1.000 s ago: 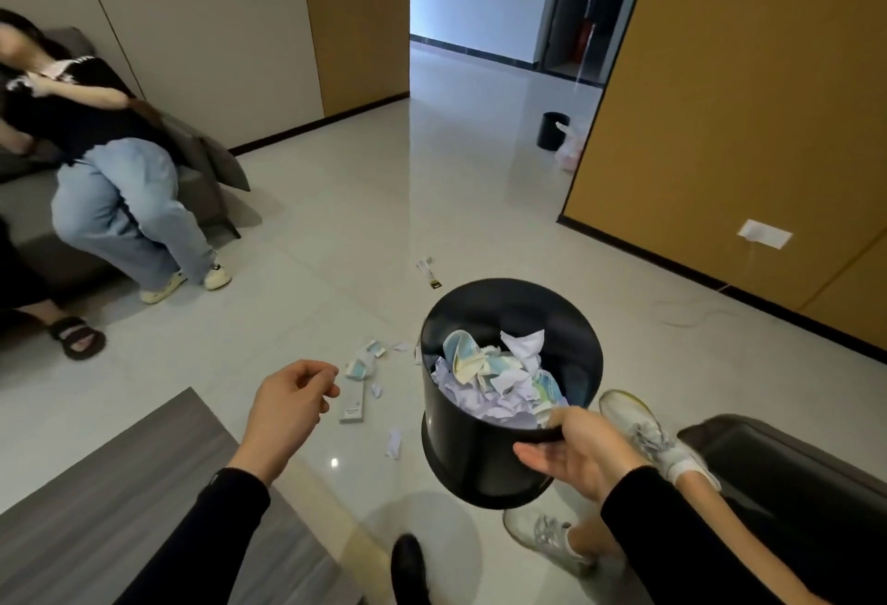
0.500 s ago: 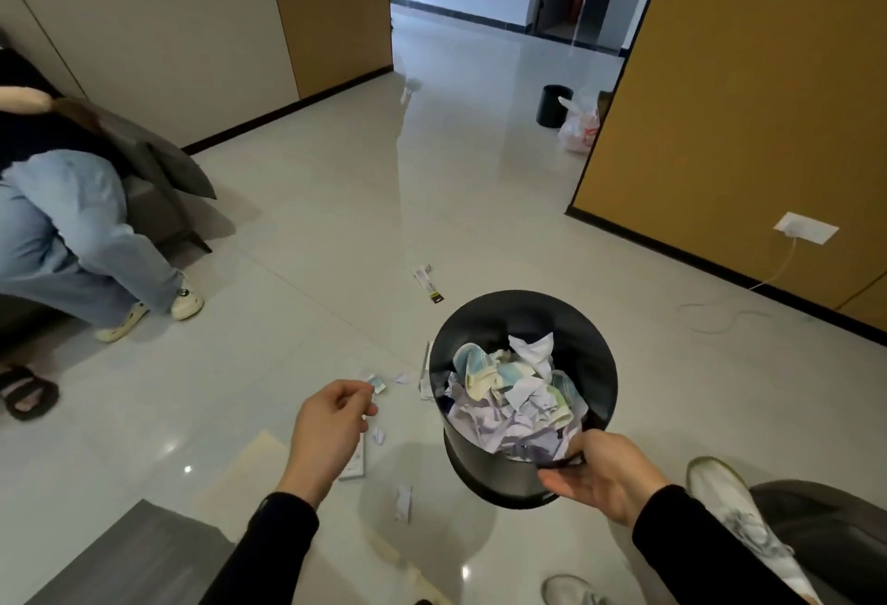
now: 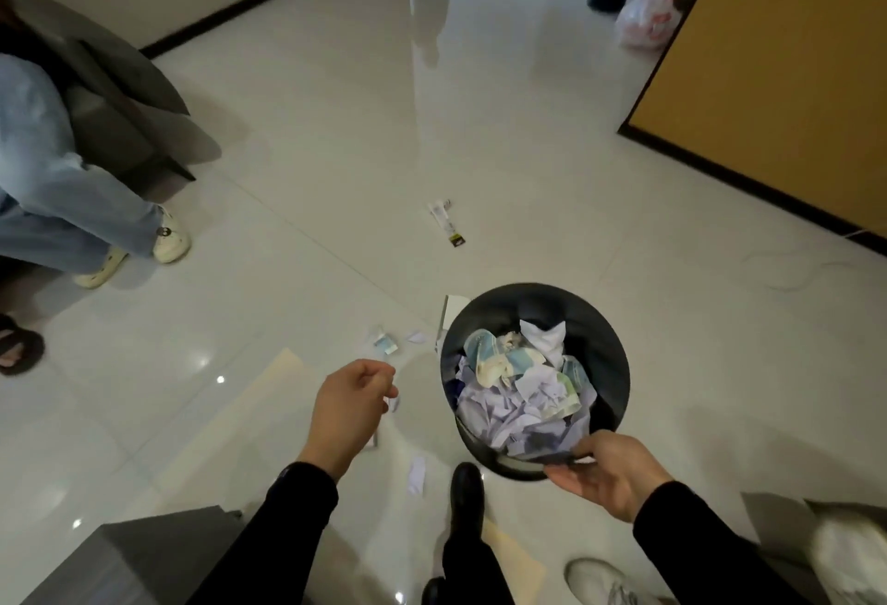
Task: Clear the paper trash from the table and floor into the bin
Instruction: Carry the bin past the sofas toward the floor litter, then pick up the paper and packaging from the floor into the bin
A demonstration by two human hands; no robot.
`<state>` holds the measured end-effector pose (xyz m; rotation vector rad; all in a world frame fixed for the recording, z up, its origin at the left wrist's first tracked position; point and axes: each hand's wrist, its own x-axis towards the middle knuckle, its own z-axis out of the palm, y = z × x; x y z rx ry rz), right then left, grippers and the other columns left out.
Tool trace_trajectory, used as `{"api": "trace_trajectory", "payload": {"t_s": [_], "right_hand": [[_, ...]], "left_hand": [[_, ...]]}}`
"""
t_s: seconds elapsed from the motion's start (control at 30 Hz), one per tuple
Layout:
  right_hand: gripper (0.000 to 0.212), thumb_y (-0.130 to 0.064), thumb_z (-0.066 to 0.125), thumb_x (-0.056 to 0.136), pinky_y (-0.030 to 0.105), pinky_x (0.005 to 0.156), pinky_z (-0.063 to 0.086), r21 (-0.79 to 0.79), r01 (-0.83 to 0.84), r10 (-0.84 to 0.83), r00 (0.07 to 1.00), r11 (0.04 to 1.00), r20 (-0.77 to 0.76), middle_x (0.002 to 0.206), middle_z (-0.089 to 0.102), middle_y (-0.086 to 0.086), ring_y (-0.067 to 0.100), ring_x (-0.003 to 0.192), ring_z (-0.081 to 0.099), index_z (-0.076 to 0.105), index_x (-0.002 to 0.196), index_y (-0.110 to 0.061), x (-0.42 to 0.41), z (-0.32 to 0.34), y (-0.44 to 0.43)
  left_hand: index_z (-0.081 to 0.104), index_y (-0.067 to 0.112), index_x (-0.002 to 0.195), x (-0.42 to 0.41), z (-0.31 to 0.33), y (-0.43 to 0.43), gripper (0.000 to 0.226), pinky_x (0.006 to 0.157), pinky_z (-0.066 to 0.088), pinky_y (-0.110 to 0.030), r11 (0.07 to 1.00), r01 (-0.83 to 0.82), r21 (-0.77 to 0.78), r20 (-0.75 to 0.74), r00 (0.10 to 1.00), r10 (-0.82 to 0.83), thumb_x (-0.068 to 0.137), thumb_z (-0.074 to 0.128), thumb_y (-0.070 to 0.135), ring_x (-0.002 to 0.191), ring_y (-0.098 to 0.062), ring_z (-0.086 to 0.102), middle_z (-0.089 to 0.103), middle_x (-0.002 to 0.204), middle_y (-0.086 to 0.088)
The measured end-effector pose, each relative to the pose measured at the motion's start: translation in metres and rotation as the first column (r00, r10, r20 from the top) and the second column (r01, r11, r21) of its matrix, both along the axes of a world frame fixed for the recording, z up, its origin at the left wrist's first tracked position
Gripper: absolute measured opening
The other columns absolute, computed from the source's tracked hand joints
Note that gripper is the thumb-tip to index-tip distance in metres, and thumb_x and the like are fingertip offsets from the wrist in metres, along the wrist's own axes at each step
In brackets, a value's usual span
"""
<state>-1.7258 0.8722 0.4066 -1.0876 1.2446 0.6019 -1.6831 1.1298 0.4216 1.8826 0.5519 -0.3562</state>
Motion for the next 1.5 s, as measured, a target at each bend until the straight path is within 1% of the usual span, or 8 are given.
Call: {"api": "trace_trajectory", "payload": {"t_s": [0.43,0.67,0.9,1.1,1.23,1.3,1.37,1.5], "right_hand": [[0.019,0.015,0.033,0.089,0.039,0.031,0.051,0.071,0.309,-0.291,0.938,0.948,-0.191,0.077,0.06,0.024,0.038,0.07,0.053,0.052,0.092,0.01,0.079,-0.261,-0.01],[0.02,0.014,0.033,0.09,0.032,0.029,0.05,0.017,0.309,-0.296,0.923,0.951,-0.246,0.08,0.055,0.026,0.038,0.07,0.053,0.049,0.08,0.008,0.072,-0.372,-0.008],[0.025,0.013,0.035,0.09,0.029,0.035,0.054,-0.023,0.23,-0.229,0.952,0.973,-0.204,0.066,0.064,0.025,0.036,0.049,0.065,0.049,0.111,0.006,0.068,-0.434,-0.015],[0.032,0.007,0.039,0.093,0.027,0.037,0.055,-0.071,0.217,-0.226,0.962,0.974,-0.155,0.079,0.06,0.019,0.031,0.068,0.058,0.047,0.124,0.009,0.066,-0.459,-0.019],[0.043,-0.017,0.052,0.094,0.033,0.059,0.056,-0.119,0.201,-0.213,0.972,0.972,-0.095,0.084,0.061,0.015,0.025,0.073,0.06,0.045,0.132,0.001,0.052,-0.452,0.012],[0.057,-0.025,0.053,0.093,0.037,0.071,0.052,-0.038,0.116,-0.121,0.98,0.992,-0.156,0.091,0.059,0.018,0.028,0.08,0.06,0.03,0.143,-0.007,0.037,-0.445,0.047],[0.078,-0.024,0.062,0.088,0.042,0.08,0.052,0.006,0.002,-0.001,0.976,1.0,-0.218,0.097,0.059,0.018,0.032,0.091,0.062,0.016,0.149,-0.011,0.024,-0.446,0.084],[0.08,-0.021,0.069,0.082,0.041,0.089,0.052,0.046,-0.135,0.142,0.95,0.99,-0.279,0.106,0.061,0.014,0.028,0.097,0.06,0.024,0.147,-0.012,0.021,-0.493,0.135]], "left_hand": [[0.066,0.019,0.084,0.109,-0.238,-0.009,0.015,0.055,0.043,-0.022,0.99,0.127,0.068,-0.224,0.968,-0.109,0.087,0.052,0.014,0.06,-0.012,0.058,0.069,0.073,-0.001],[0.066,0.016,0.088,0.128,-0.356,-0.013,0.014,0.054,0.041,-0.019,0.97,0.242,0.035,-0.288,0.931,-0.222,0.088,0.051,0.016,0.058,-0.009,0.056,0.067,0.071,0.003],[0.064,0.015,0.09,0.129,-0.43,-0.021,0.015,0.053,0.041,-0.02,0.964,0.267,0.006,-0.329,0.911,-0.25,0.088,0.049,0.015,0.058,-0.01,0.055,0.067,0.073,0.002],[0.065,0.012,0.091,0.112,-0.456,-0.018,0.016,0.054,0.04,-0.022,0.969,0.247,0.009,-0.38,0.897,-0.226,0.087,0.049,0.014,0.058,-0.012,0.054,0.067,0.073,0.0],[0.066,0.009,0.09,0.106,-0.455,0.001,0.017,0.053,0.04,-0.022,0.977,0.208,0.042,-0.415,0.893,-0.172,0.087,0.049,0.012,0.057,-0.012,0.053,0.066,0.071,-0.001],[0.065,0.009,0.091,0.104,-0.456,0.019,0.017,0.053,0.04,-0.022,0.977,0.197,0.083,-0.427,0.893,-0.144,0.087,0.049,0.011,0.057,-0.013,0.054,0.066,0.071,-0.001],[0.065,0.009,0.091,0.102,-0.46,0.04,0.017,0.056,0.042,-0.024,0.974,0.187,0.128,-0.444,0.889,-0.112,0.086,0.049,0.01,0.059,-0.013,0.056,0.066,0.071,-0.001],[0.064,0.016,0.084,0.094,-0.49,0.086,0.013,0.064,0.045,-0.029,0.962,0.176,0.21,-0.471,0.88,-0.058,0.082,0.052,0.011,0.068,-0.02,0.06,0.068,0.073,-0.002]]}}
